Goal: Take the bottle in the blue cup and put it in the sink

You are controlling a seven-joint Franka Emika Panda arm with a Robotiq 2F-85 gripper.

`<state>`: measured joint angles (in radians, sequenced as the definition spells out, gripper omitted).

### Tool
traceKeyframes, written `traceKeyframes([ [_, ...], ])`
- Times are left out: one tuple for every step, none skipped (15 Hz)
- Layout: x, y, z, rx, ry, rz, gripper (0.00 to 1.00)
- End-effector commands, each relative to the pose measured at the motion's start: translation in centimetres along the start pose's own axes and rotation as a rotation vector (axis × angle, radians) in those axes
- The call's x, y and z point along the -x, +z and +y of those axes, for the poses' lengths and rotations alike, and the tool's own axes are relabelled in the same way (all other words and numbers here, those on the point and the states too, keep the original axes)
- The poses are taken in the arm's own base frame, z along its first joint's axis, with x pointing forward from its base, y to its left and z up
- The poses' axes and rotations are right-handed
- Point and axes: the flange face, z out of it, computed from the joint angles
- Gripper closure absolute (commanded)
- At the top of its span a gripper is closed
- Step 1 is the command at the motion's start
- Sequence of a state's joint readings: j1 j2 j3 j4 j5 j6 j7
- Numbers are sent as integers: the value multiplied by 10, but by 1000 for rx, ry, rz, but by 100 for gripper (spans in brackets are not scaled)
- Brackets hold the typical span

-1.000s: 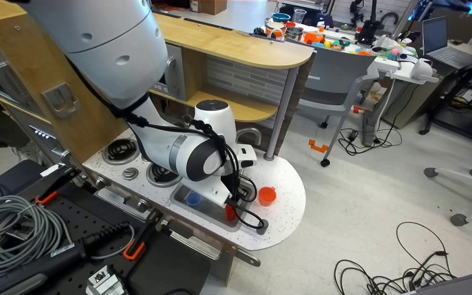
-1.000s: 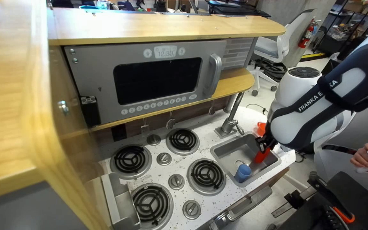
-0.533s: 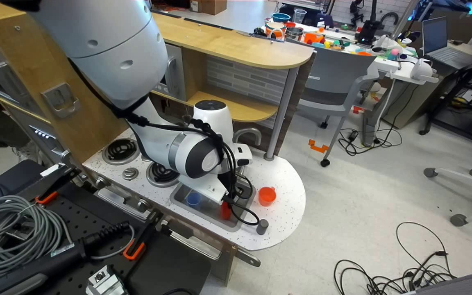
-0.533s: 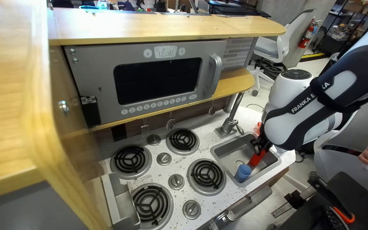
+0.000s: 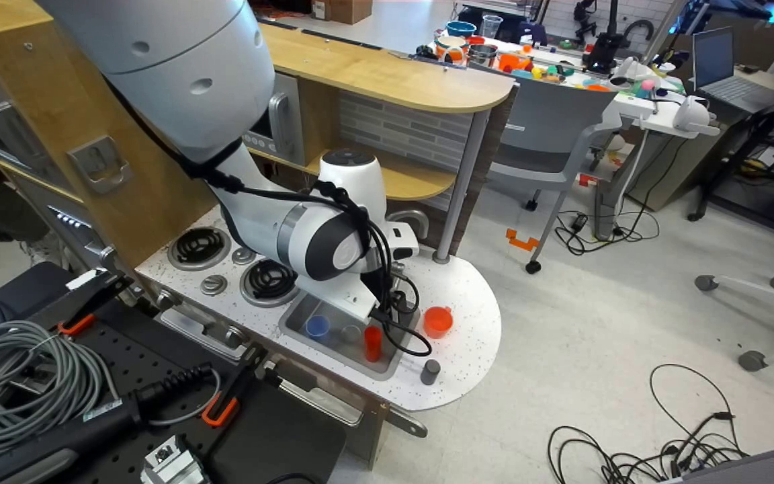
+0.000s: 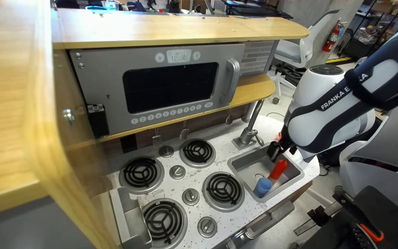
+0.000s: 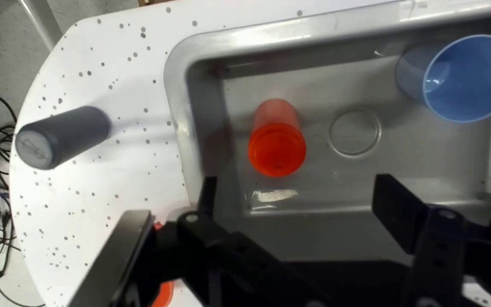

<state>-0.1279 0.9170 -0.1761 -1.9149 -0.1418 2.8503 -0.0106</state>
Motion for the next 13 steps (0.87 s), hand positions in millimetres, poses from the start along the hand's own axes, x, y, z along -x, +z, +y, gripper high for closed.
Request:
traceKeyframes([
  [14,-53,10,-74,-2,42,0],
  [19,-69,14,-83,4,53,0],
  [24,-82,18,-88,11,55,0],
  [30,-98,25,-82,22,60,0],
  [36,-111,31,-85,36,54,0],
  [42,-125,36,-88,48,50,0],
  [50,-140,41,-116,41,25,0],
  [60,-152,47,-165,17,-52,0],
  [35,-119,39,-95,42,10,0],
  [39,-131,44,-105,41,-1,0],
  [39,-134,46,-101,45,5,0],
  [38,-132,44,-101,42,4,0],
  [39,-127,41,-102,39,-1,0],
])
